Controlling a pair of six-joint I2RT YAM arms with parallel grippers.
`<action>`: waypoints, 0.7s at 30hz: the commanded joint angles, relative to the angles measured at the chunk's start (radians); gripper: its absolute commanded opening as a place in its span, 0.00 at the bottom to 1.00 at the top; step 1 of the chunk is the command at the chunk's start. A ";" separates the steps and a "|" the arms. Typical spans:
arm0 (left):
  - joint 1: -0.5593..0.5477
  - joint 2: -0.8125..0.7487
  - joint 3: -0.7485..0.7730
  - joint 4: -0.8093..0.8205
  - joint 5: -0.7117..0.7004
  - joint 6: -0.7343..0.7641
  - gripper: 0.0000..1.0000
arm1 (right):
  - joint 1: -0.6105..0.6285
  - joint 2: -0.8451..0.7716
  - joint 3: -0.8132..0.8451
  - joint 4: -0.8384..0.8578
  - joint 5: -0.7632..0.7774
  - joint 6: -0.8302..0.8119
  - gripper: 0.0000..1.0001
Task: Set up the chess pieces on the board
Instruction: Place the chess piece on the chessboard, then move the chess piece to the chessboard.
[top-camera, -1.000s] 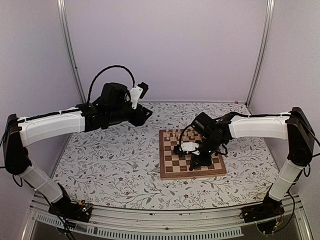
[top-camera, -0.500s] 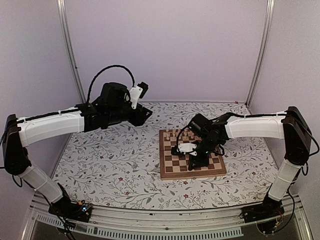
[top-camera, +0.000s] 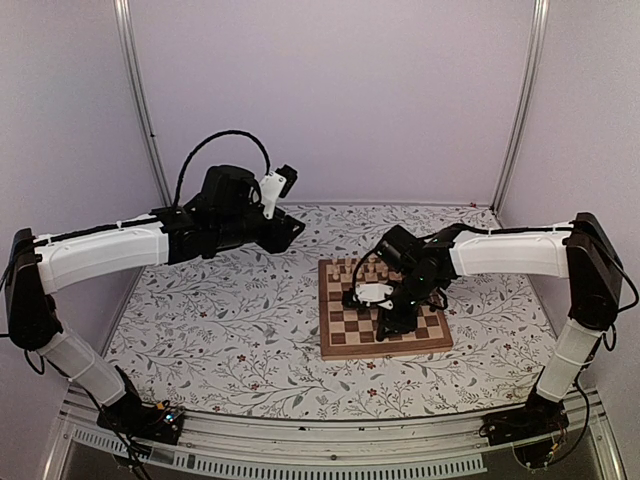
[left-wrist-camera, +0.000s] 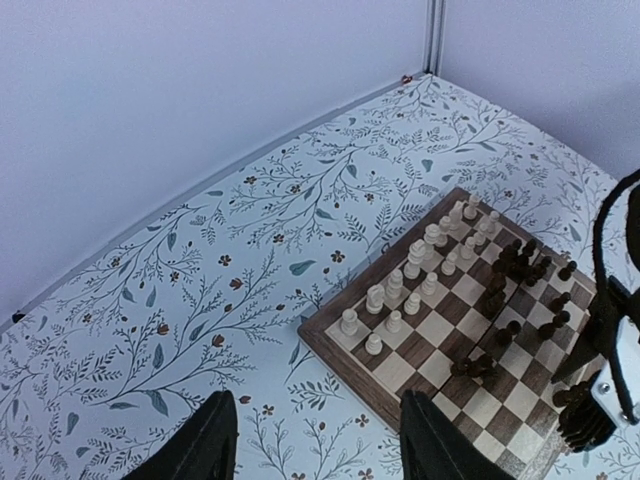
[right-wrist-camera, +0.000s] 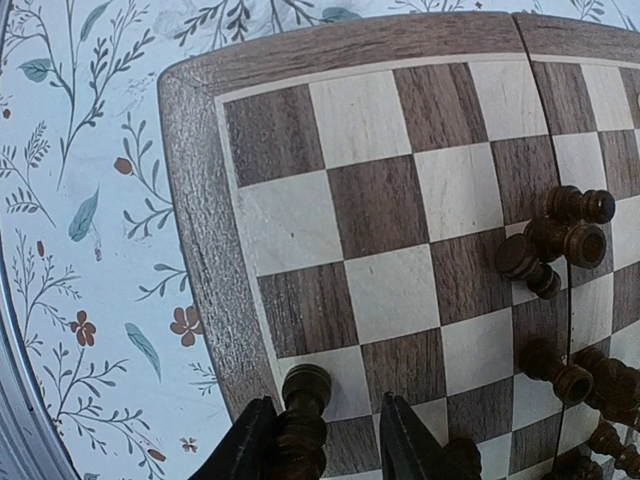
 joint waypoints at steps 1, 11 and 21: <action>-0.010 -0.019 0.017 -0.015 -0.005 0.018 0.58 | 0.007 -0.052 0.031 -0.044 -0.031 -0.023 0.42; -0.012 -0.014 0.034 -0.033 0.024 0.020 0.58 | -0.183 -0.192 0.149 -0.125 -0.157 -0.062 0.54; -0.016 -0.011 0.044 -0.051 0.042 0.022 0.58 | -0.302 -0.059 0.115 -0.072 -0.141 0.017 0.43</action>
